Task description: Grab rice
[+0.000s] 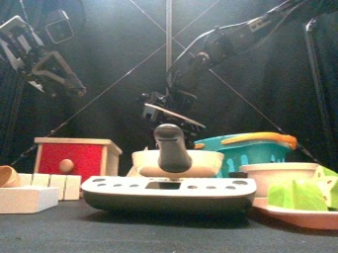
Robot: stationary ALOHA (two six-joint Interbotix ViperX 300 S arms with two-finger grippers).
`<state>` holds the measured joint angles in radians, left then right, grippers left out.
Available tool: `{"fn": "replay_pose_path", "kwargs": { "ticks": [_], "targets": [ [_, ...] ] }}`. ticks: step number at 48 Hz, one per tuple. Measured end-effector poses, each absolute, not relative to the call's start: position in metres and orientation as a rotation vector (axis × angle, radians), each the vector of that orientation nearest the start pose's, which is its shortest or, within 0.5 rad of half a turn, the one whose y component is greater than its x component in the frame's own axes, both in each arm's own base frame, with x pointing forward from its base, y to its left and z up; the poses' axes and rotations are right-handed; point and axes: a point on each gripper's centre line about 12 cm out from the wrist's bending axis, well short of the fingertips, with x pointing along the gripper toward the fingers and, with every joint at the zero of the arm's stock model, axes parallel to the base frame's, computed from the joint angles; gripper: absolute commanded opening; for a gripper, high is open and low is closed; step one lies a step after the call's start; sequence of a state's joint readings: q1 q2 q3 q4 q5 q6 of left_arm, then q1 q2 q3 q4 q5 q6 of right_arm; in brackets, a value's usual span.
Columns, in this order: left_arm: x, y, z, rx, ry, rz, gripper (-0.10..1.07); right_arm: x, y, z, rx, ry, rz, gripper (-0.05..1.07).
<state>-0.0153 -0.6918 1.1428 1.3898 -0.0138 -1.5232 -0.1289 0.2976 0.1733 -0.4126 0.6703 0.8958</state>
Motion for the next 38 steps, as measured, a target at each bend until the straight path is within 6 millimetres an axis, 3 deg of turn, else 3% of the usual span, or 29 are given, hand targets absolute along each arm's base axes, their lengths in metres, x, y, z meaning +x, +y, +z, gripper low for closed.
{"fn": "replay_pose_path", "kwargs": {
  "ticks": [6,16,26,38],
  "targets": [
    [0.232,-0.01,0.217,-0.145,0.44,-0.033,0.54,0.45,-0.08,0.177,0.387,0.938,-0.613,0.86],
    [0.243,-0.02,0.245,-0.27,0.363,-0.093,0.57,0.434,-0.06,0.207,0.356,0.872,-0.553,0.86],
    [0.253,-0.026,0.273,-0.449,0.301,-0.07,0.64,0.418,-0.05,0.211,0.351,0.866,-0.525,0.86],
    [0.256,-0.043,0.296,-0.449,0.309,-0.024,0.7,0.406,-0.05,0.214,0.359,0.858,-0.523,0.86]
  ]
}}
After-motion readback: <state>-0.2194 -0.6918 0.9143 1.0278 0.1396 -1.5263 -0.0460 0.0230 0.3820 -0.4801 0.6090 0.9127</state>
